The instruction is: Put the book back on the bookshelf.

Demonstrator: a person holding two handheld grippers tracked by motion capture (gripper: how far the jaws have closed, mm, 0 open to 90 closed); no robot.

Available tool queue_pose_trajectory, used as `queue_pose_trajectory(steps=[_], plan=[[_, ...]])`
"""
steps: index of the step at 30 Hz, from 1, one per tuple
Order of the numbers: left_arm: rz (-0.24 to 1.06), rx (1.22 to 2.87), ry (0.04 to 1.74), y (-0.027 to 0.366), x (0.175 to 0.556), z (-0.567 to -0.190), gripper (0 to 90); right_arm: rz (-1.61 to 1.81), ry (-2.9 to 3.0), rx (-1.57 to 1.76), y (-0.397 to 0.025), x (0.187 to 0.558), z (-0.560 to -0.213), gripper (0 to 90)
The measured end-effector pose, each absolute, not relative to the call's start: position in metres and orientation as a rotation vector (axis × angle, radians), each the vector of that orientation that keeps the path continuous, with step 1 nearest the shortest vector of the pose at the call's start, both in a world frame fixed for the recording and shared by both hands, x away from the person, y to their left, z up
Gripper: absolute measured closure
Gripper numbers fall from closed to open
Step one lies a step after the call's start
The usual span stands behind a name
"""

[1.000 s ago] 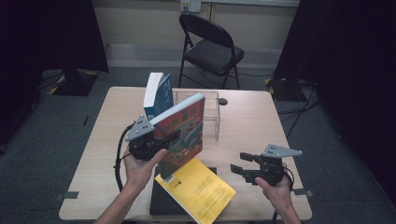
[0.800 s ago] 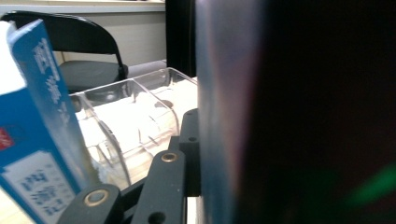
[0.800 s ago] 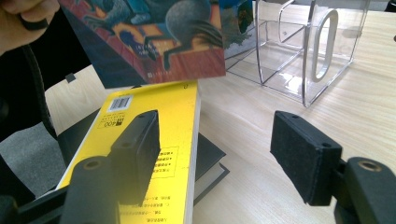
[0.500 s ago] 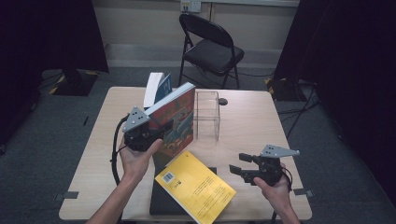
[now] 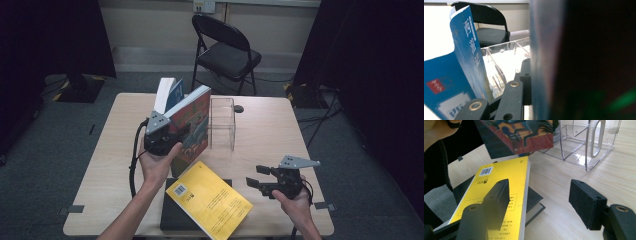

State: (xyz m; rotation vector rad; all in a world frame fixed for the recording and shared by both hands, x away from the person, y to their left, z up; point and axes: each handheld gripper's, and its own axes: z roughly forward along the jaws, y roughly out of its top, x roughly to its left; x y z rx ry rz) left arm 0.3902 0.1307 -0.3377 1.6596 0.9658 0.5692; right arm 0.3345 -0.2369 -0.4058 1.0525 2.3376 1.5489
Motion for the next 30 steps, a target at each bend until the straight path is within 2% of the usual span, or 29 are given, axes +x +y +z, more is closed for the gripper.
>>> queue_pose_trajectory(steps=[13,17,30], plan=[[0.616,1.63,1.007,0.122,0.407,-0.347,74.7,1.541,2.374,1.035,-0.234,0.332,-0.408,32.6],[0.653,1.668,1.002,0.115,0.413,-0.349,74.6,1.541,2.38,1.031,-0.233,0.332,-0.408,32.6],[0.683,1.607,1.079,0.108,0.427,-0.362,74.7,1.545,2.354,1.04,-0.236,0.331,-0.408,32.7]])
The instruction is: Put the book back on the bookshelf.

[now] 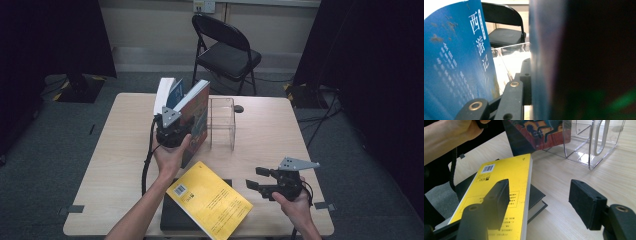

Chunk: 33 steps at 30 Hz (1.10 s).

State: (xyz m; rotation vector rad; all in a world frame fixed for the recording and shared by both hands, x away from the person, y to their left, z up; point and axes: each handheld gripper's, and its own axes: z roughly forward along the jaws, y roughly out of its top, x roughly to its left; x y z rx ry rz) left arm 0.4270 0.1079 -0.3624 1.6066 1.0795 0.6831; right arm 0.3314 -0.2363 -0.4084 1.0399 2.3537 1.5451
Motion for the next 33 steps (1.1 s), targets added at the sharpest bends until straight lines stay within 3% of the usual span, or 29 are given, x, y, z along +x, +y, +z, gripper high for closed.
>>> queue_pose_trajectory(steps=[16,33], plan=[[0.73,1.645,1.044,0.099,0.431,-0.385,74.6,1.546,2.354,1.05,-0.239,0.331,-0.41,32.6],[0.724,1.595,1.018,0.115,0.415,-0.399,73.0,1.532,2.373,1.05,-0.234,0.331,-0.413,32.5]])
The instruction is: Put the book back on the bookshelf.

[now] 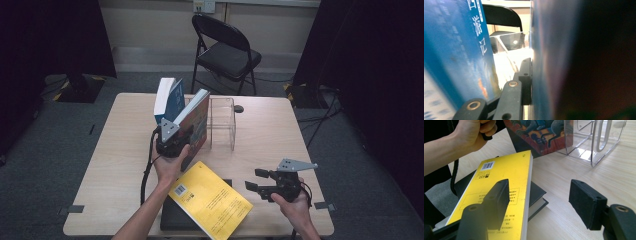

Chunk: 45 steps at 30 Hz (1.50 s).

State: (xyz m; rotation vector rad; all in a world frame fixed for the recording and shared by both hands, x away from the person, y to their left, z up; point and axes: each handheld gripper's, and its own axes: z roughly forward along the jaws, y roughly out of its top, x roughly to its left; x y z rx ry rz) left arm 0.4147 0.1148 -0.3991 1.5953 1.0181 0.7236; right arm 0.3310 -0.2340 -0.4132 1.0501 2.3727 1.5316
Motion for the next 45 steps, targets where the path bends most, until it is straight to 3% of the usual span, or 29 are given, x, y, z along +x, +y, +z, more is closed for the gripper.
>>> queue_pose_trajectory(steps=[8,29,45], plan=[[0.701,1.602,1.018,0.12,0.413,-0.394,64.5,1.529,2.382,1.048,-0.232,0.332,-0.414,32.6],[0.606,1.618,0.962,0.137,0.407,-0.36,56.6,1.516,2.399,1.053,-0.231,0.333,-0.418,32.5],[0.547,1.702,0.93,0.142,0.408,-0.335,61.6,1.516,2.408,1.04,-0.226,0.333,-0.419,32.0]])
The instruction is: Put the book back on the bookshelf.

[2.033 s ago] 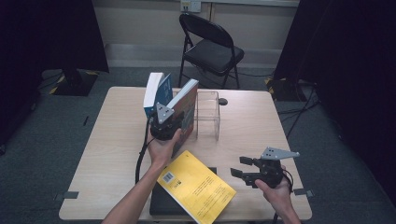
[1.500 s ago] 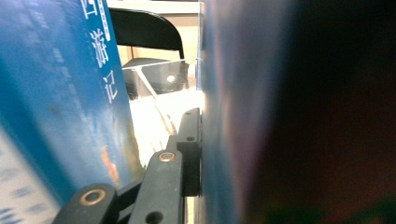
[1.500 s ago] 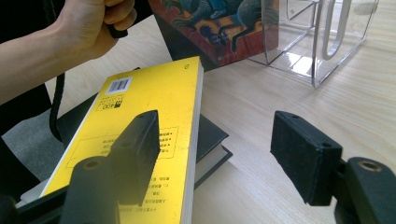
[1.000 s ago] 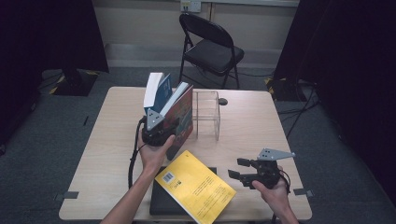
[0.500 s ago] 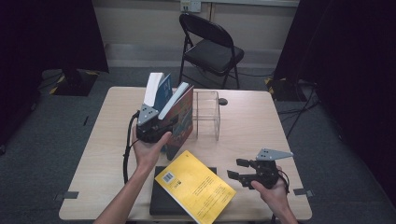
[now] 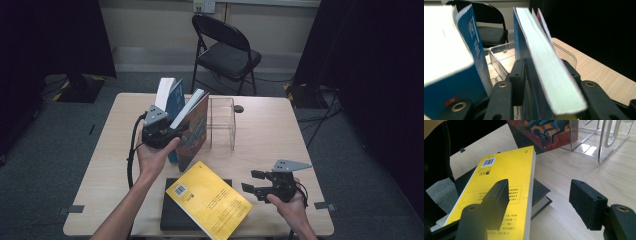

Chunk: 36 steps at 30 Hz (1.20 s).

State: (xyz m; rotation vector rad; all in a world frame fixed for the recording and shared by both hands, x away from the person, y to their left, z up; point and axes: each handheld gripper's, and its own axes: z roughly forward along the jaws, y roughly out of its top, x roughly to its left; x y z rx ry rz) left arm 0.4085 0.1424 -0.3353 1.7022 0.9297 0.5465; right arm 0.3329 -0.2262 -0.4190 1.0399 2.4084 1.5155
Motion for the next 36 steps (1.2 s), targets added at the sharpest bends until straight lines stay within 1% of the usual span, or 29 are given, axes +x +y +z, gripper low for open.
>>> queue_pose_trajectory(steps=[5,14,17,22,24,25,26,28,29,31,34,36], plan=[[0.51,1.735,0.936,0.142,0.413,-0.325,58.7,1.514,2.405,1.04,-0.227,0.332,-0.419,32.0],[0.46,1.891,0.976,0.133,0.426,-0.307,60.8,1.512,2.407,1.039,-0.228,0.332,-0.419,32.0],[0.46,1.898,0.975,0.132,0.431,-0.303,60.7,1.511,2.407,1.04,-0.227,0.332,-0.419,32.0],[0.443,1.986,1.013,0.126,0.437,-0.293,59.8,1.512,2.407,1.043,-0.228,0.332,-0.419,32.1],[0.428,2.004,1.041,0.123,0.439,-0.29,58.4,1.512,2.407,1.042,-0.228,0.332,-0.419,32.0],[0.411,2.041,1.057,0.122,0.441,-0.287,55.3,1.512,2.407,1.041,-0.228,0.332,-0.419,32.1],[0.419,2.053,1.06,0.12,0.443,-0.286,55.1,1.512,2.406,1.041,-0.228,0.332,-0.419,32.1],[0.484,2.029,1.058,0.12,0.441,-0.282,57.1,1.514,2.402,1.043,-0.229,0.332,-0.419,32.1],[0.465,2.012,1.069,0.119,0.442,-0.282,57.2,1.515,2.4,1.045,-0.229,0.332,-0.418,32.1],[0.429,2.045,1.073,0.12,0.446,-0.281,56.3,1.516,2.398,1.047,-0.23,0.332,-0.418,32.1],[0.422,2.082,1.075,0.119,0.45,-0.28,60.6,1.511,2.404,1.046,-0.23,0.332,-0.419,32.1],[0.41,2.108,1.09,0.116,0.454,-0.279,61.2,1.511,2.407,1.045,-0.229,0.332,-0.419,32.1]])
